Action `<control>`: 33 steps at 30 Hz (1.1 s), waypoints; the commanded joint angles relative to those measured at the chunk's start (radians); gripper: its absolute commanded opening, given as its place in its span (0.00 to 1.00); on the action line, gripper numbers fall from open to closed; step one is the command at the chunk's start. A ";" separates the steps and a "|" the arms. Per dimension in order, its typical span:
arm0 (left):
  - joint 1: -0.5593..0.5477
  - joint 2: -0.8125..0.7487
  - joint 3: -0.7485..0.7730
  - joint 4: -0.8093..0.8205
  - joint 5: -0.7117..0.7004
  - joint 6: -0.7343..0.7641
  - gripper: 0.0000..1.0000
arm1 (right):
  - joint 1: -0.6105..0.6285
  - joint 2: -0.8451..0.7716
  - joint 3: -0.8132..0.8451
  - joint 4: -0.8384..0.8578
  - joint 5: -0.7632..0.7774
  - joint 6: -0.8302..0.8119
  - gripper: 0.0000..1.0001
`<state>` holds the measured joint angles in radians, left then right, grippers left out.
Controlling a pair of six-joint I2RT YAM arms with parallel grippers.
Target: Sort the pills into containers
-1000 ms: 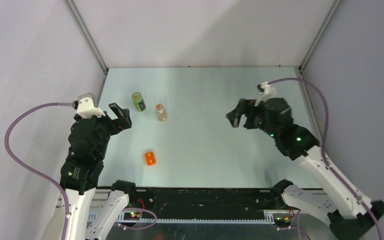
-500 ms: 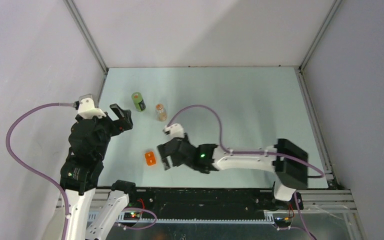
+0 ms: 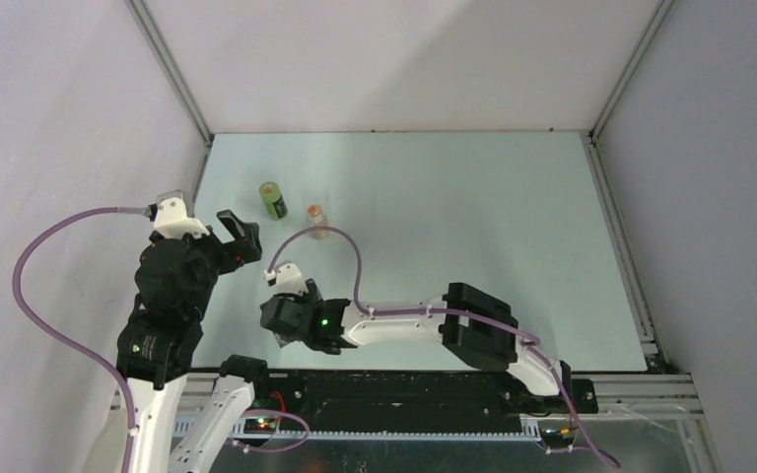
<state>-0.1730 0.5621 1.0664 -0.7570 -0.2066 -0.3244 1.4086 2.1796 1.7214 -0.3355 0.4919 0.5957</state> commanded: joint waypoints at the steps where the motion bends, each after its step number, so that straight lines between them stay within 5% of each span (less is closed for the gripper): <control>1: 0.008 -0.004 0.024 -0.011 -0.012 -0.003 0.99 | -0.004 0.065 0.086 -0.066 0.076 0.026 0.73; 10: 0.008 0.001 0.023 -0.008 -0.013 0.002 0.99 | -0.022 0.131 0.111 -0.061 0.075 0.023 0.71; 25: 0.009 0.013 0.013 -0.013 0.003 -0.008 0.99 | -0.062 0.096 0.044 0.010 0.050 -0.041 0.39; 33: 0.008 0.008 -0.091 0.022 0.101 -0.132 0.98 | -0.121 -0.160 -0.321 0.175 0.021 -0.181 0.38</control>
<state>-0.1730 0.5674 1.0412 -0.7639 -0.1802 -0.3592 1.3312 2.1773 1.5543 -0.2428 0.5163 0.5102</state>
